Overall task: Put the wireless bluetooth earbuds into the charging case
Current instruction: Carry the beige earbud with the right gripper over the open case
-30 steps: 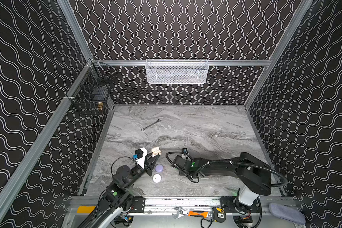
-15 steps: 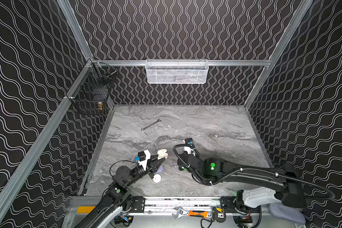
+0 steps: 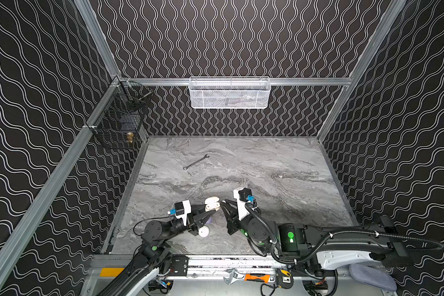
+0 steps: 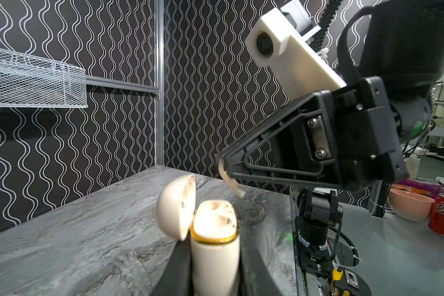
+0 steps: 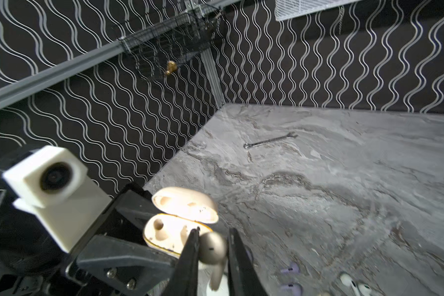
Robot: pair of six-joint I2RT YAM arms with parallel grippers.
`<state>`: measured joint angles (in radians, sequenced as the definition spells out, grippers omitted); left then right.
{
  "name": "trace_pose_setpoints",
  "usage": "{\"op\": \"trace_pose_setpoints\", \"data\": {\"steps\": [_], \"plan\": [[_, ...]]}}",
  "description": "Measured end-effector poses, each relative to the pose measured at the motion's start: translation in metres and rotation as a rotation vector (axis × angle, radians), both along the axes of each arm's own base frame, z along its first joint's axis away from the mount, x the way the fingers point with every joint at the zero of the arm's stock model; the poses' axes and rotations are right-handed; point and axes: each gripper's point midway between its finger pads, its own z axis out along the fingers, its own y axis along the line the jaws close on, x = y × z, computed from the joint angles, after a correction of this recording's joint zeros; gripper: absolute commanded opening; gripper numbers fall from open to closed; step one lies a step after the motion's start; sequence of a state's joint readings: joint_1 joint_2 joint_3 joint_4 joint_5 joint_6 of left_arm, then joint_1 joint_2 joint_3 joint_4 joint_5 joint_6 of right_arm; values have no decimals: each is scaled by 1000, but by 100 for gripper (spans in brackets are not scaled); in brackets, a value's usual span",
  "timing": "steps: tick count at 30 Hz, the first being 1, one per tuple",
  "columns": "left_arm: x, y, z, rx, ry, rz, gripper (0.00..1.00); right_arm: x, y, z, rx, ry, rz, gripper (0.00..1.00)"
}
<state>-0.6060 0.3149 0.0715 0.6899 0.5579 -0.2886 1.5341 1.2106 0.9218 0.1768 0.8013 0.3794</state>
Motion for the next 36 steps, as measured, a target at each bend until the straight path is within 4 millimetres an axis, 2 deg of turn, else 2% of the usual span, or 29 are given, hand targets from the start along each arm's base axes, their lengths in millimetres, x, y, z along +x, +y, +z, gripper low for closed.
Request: {"op": "trace_pose_setpoints", "data": {"steps": [3,7,12,26,36], "plan": [[-5,1,6,-17,-28,-13,0,-8,6,11,48,-51,30,10],[-8,1,8,-25,-44,-28,0,-18,7,15,80,-117,59,10],[-15,0,9,-37,-65,-64,0,-19,3,25,132,-172,53,10],[-30,-1,19,-72,-133,-137,0,-27,-2,27,203,-255,90,11],[-34,1,23,-82,-151,-139,0,-33,4,24,207,-309,112,11]]}}
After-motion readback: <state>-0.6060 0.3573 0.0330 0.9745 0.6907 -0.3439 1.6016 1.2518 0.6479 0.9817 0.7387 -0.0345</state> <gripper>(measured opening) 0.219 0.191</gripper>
